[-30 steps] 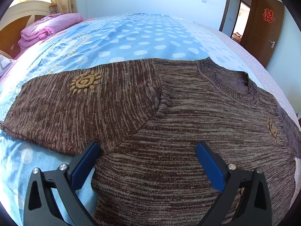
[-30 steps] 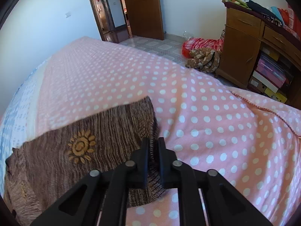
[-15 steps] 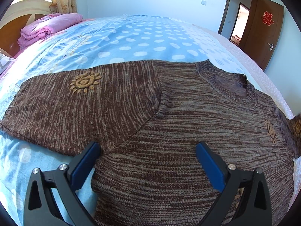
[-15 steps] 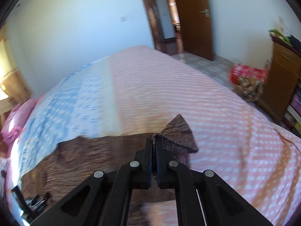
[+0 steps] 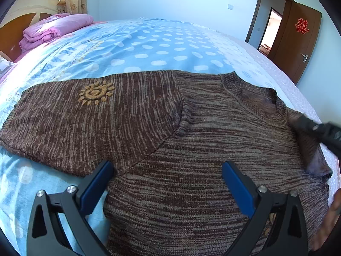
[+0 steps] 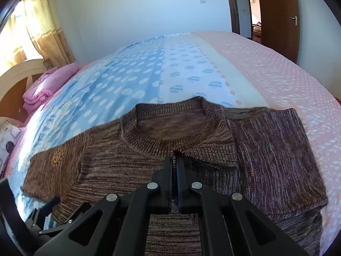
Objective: Fold small clothes
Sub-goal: 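Fold the held sleeve across the sweater body with the right tool, then release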
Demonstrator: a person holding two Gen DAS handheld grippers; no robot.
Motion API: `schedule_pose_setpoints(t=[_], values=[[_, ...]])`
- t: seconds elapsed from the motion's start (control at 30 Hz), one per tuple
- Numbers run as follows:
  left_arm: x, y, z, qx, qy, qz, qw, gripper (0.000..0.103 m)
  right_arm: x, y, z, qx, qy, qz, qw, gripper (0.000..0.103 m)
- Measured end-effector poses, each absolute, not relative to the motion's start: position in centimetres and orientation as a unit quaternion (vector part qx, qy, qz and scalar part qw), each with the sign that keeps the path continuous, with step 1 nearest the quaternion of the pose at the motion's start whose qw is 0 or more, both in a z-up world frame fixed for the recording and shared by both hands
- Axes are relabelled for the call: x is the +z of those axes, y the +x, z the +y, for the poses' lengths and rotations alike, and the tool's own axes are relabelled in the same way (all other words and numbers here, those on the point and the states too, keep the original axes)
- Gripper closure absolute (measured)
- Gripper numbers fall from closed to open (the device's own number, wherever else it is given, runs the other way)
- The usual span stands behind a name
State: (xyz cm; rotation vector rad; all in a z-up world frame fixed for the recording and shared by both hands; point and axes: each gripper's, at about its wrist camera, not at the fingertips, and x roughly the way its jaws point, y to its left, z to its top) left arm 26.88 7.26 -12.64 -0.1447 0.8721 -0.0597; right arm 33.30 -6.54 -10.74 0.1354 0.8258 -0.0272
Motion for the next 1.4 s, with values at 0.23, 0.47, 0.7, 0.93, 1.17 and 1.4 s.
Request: schedule_pose_setpoints(t=[0.23, 0.47, 0.7, 0.93, 1.17, 1.4], values=[[-12.7, 26.8, 7.3, -0.032, -0.076, 0.419, 0.904, 0.000, -11.3, 32.7, -7.9, 0.103, 0.127, 0.408, 0.898, 0.089], [-12.6, 26.8, 7.3, -0.032, -0.076, 0.418, 0.905, 0.000, -8.8, 28.6, -13.8, -0.049, 0.096, 0.351, 0.930, 0.089], [-12.6, 26.8, 7.3, -0.031, -0.075, 0.419, 0.904, 0.000, -12.8, 33.0, -10.7, -0.083, 0.047, 0.421, 0.902, 0.089], [-12.6, 26.8, 7.4, -0.032, -0.077, 0.418, 0.905, 0.000, -12.9, 38.3, -6.4, 0.050, 0.055, 0.432, 0.899, 0.089], [-12.6, 26.8, 7.4, -0.032, -0.079, 0.417, 0.905, 0.000, -12.7, 33.3, -10.0, 0.066, 0.141, 0.427, 0.891, 0.089], [-12.6, 26.8, 7.4, -0.031, -0.077, 0.417, 0.905, 0.000, -12.7, 29.9, -8.0, 0.070, 0.066, 0.436, 0.895, 0.080]])
